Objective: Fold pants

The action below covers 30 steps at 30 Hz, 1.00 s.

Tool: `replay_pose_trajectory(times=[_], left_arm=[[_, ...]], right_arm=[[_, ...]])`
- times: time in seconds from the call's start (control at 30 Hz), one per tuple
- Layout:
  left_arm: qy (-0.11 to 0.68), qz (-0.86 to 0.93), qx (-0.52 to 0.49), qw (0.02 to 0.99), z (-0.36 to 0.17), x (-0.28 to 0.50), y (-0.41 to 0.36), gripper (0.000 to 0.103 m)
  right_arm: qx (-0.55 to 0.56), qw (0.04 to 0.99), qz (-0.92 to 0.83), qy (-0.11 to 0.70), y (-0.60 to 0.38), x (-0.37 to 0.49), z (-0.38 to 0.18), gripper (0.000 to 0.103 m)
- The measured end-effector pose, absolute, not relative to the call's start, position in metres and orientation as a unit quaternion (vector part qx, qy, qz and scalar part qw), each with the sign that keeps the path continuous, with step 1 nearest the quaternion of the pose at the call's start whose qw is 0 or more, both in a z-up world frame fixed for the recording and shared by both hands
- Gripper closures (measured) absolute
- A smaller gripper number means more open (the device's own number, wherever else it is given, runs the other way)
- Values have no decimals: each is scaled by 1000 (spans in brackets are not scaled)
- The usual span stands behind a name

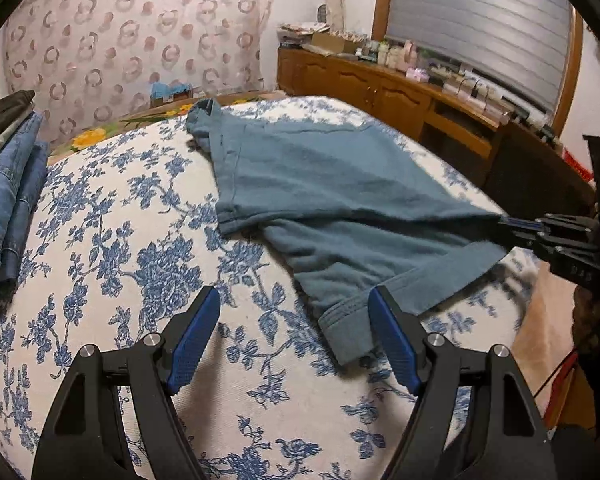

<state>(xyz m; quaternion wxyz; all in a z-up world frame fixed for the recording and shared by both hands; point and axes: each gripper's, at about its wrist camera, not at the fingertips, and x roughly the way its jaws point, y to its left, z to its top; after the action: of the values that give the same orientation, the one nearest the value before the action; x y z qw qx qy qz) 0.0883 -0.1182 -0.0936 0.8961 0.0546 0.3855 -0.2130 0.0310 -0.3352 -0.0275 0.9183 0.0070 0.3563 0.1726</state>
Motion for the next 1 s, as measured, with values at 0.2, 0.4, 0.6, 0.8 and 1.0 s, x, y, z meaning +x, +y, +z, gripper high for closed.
replay_pose_trajectory(times=[0.2, 0.4, 0.6, 0.8, 1.0], left_arm=[[397, -204, 56, 893, -98, 91, -117, 26], [387, -206, 48, 897, -94, 88, -111, 26], [368, -191, 31, 909, -81, 89, -95, 26], [354, -166, 19, 920, -70, 96, -75, 26], [345, -148, 12, 927, -65, 101, -58, 26]], right_arm=[[9, 917, 168, 361, -338, 31, -26, 90], [4, 921, 166, 354, -341, 28, -24, 82], [-6, 928, 176, 330, -337, 31, -11, 69], [-23, 927, 201, 315, -316, 46, -5, 67], [-33, 917, 242, 316, -289, 71, -7, 66]])
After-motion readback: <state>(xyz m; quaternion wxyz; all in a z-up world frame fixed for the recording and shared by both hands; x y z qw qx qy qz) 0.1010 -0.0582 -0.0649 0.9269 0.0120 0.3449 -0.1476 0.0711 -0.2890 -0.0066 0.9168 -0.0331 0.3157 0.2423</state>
